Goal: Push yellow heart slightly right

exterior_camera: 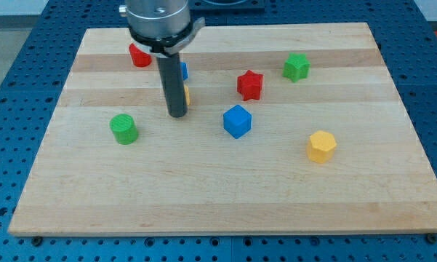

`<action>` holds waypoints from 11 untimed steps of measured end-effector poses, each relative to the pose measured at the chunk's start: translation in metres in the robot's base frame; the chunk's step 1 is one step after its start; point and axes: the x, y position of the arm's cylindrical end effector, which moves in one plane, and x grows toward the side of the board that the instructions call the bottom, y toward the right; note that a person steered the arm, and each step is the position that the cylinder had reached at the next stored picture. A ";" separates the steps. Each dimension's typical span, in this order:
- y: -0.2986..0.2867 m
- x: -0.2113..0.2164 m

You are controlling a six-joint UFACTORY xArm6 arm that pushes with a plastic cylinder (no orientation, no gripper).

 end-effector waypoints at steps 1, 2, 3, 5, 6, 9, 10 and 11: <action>-0.036 0.000; -0.036 -0.002; -0.041 -0.027; -0.041 -0.043; -0.041 -0.048; -0.001 -0.043; -0.001 -0.043; -0.001 -0.043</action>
